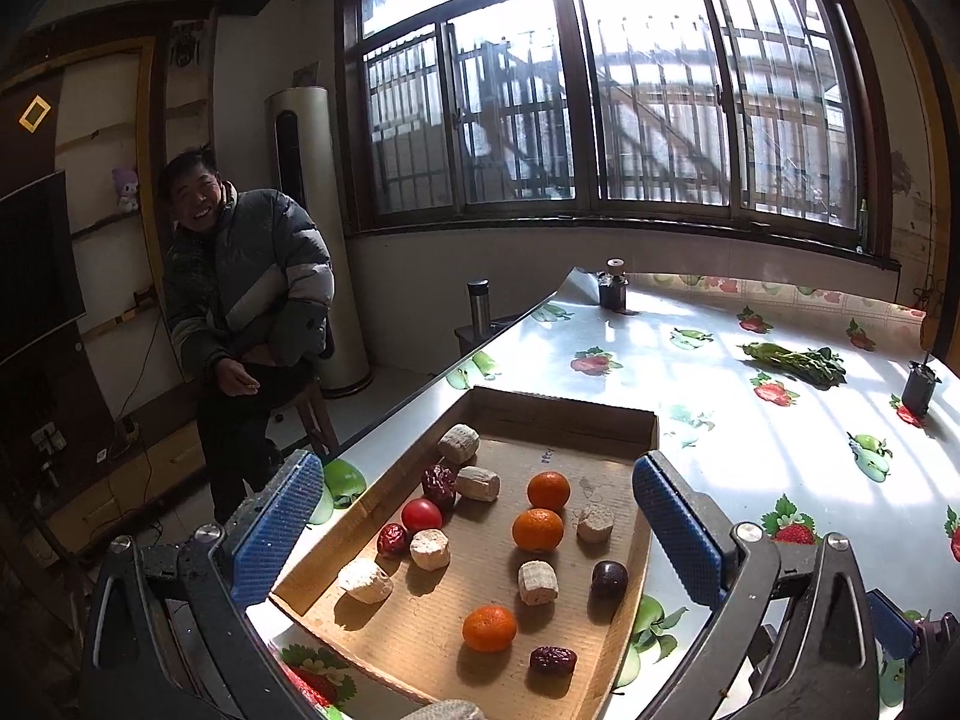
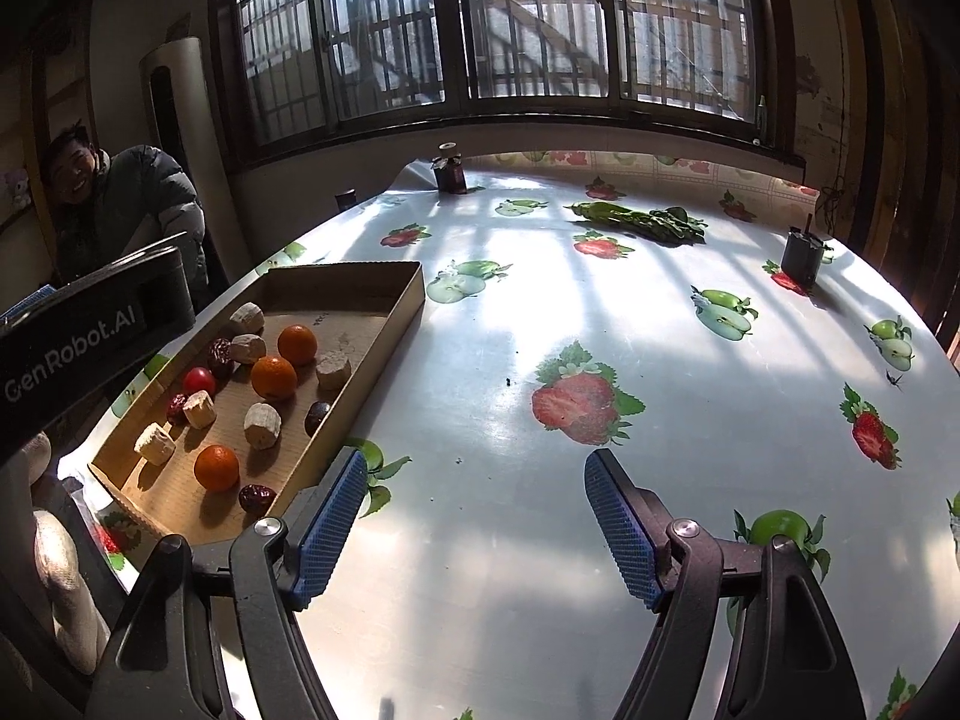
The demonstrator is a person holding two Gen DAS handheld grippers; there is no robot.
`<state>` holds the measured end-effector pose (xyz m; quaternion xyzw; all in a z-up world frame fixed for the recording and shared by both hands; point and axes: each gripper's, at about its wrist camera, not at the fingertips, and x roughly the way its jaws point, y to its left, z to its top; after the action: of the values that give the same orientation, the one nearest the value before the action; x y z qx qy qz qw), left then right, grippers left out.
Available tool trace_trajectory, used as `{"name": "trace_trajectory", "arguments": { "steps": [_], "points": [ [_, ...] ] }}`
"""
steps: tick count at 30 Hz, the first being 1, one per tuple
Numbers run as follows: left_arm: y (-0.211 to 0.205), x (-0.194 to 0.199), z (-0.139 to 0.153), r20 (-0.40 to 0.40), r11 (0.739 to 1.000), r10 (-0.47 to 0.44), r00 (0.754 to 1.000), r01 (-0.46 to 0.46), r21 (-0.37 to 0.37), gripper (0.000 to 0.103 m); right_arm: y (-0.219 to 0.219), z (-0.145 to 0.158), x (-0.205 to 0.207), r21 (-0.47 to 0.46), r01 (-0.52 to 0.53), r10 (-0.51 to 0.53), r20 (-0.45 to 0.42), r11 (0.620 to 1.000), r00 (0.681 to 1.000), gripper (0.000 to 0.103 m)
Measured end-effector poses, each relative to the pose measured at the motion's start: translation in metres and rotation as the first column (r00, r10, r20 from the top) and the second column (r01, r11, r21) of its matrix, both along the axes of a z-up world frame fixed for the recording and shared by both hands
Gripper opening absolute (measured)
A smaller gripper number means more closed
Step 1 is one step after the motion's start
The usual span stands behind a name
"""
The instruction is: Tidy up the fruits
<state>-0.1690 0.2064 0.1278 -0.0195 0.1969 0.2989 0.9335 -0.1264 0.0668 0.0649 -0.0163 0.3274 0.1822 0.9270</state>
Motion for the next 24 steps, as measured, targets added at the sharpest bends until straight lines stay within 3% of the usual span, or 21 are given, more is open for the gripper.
{"name": "trace_trajectory", "arguments": {
  "steps": [4,13,24],
  "points": [
    [0.008,-0.010,0.004,0.051,1.000,-0.003,0.999,0.005,-0.030,0.103,0.005,0.002,-0.004,-0.009,-0.012,0.012,0.027,1.000,1.000,0.082],
    [0.018,-0.002,-0.006,-0.020,0.993,-0.065,0.998,0.063,-0.103,0.103,0.013,0.003,-0.005,-0.040,-0.018,0.019,0.035,0.999,0.999,0.083],
    [0.036,0.006,-0.022,-0.073,0.983,-0.081,0.994,0.067,-0.172,0.103,0.030,0.006,0.002,-0.065,-0.051,0.052,0.010,0.997,0.999,0.084]
  ]
}}
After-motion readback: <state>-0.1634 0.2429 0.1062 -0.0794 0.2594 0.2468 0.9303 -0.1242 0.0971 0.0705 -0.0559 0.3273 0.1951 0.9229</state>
